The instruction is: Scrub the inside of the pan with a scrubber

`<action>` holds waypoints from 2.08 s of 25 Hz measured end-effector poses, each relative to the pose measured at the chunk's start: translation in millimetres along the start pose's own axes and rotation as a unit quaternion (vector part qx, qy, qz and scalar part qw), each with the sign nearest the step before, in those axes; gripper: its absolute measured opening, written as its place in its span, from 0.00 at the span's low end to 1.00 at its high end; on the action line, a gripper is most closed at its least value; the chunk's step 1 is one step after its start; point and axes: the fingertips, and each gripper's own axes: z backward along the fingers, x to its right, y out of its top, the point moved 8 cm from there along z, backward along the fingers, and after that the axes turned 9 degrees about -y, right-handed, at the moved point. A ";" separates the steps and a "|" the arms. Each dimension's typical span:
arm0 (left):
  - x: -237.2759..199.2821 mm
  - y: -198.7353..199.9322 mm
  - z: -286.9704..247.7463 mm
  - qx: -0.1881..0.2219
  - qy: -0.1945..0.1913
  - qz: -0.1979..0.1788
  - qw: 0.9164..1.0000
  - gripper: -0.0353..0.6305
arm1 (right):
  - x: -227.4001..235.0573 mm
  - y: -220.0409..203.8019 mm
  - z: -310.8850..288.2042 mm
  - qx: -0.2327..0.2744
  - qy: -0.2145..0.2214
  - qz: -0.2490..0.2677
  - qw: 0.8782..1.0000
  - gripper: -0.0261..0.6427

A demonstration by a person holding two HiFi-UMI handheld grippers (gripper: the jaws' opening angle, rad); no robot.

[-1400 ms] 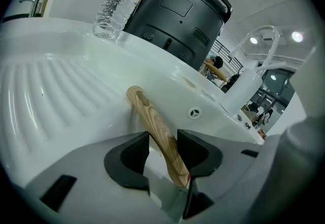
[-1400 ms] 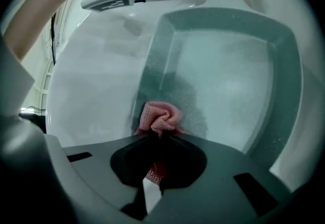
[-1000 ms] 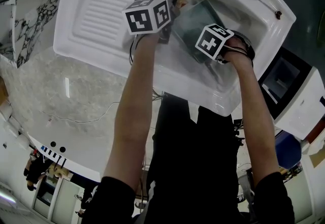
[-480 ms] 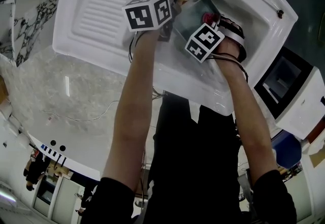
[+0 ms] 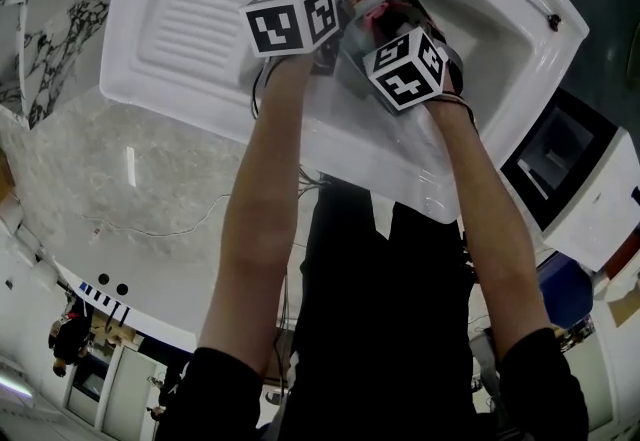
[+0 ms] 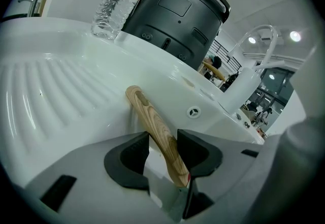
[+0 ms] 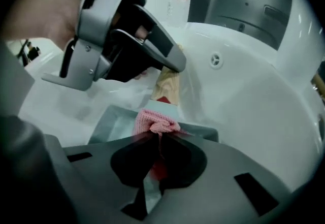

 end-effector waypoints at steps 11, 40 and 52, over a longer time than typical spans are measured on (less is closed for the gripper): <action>2.0 -3.4 -1.8 0.006 -0.014 -0.004 1.000 0.34 | -29.3 -26.7 14.4 -0.043 0.214 0.035 0.975 0.09; -0.9 -5.3 -2.4 0.001 -0.031 -0.002 1.000 0.34 | -27.7 -52.9 27.3 -0.194 0.106 0.025 0.975 0.09; 3.0 -2.4 -2.1 0.000 -0.021 -0.003 1.000 0.34 | -1.1 -69.3 31.4 -0.228 -0.068 0.060 0.970 0.09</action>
